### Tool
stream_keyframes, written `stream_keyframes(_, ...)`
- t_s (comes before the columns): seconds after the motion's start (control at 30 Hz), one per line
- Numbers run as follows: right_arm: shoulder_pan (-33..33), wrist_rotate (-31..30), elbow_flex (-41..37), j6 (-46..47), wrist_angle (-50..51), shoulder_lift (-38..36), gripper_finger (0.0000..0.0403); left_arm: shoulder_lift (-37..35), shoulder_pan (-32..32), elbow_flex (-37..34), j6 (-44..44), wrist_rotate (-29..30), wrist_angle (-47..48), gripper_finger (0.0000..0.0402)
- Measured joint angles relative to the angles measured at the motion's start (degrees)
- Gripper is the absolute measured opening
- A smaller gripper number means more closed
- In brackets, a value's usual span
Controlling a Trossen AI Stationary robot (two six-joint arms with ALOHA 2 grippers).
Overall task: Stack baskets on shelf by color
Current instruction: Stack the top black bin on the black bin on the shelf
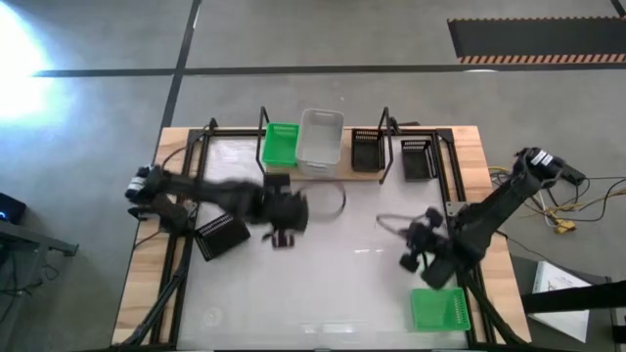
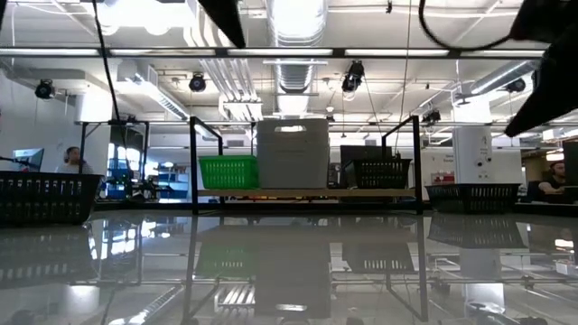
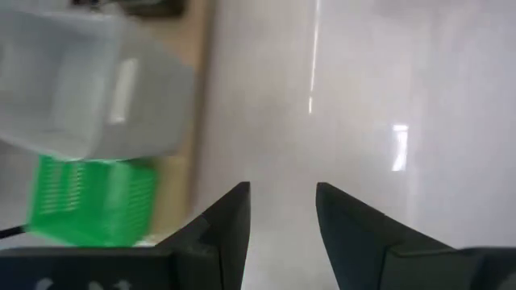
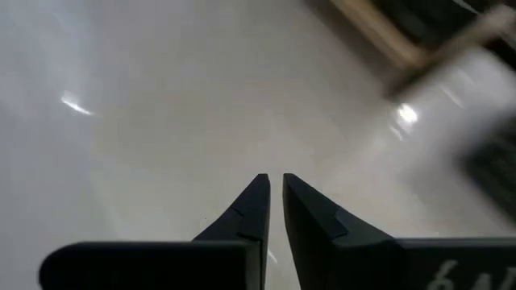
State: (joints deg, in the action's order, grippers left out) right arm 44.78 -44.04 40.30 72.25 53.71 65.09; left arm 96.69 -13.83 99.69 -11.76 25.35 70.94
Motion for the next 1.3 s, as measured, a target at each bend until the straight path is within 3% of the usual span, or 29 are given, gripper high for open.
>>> stream_keyframes(0.1,-6.71,4.02,-0.01,-2.38,7.71,-3.63,0.0033,-0.09,-7.47,-4.85,-3.13,3.14,-5.28,0.0127)
stream_keyframes(0.27,-24.39,12.24,-0.01,-21.54,7.34,-7.01,0.0057,-0.08,-16.38,-15.32,-5.9,7.44,-21.13,0.0127)
stream_keyframes(0.47,-49.23,22.63,0.1,-47.24,4.37,-6.07,0.0112,0.04,-21.0,-26.93,-5.3,7.88,-47.63,0.0127)
stream_keyframes(0.63,-63.39,34.11,0.87,-55.26,1.64,-2.36,0.0149,0.04,-21.48,-32.43,-2.62,8.02,-60.85,0.0127)
stream_keyframes(0.9,-68.79,34.8,8.31,-62.94,7.6,6.8,0.0155,0.04,-21.44,-33.29,-1.14,8.04,-62.38,0.0127)
stream_keyframes(1.3,-68.62,24.27,16.01,-84.69,11.97,16.26,0.017,0.04,-21.53,-33.08,0.1,8.0,-63.16,0.0127)
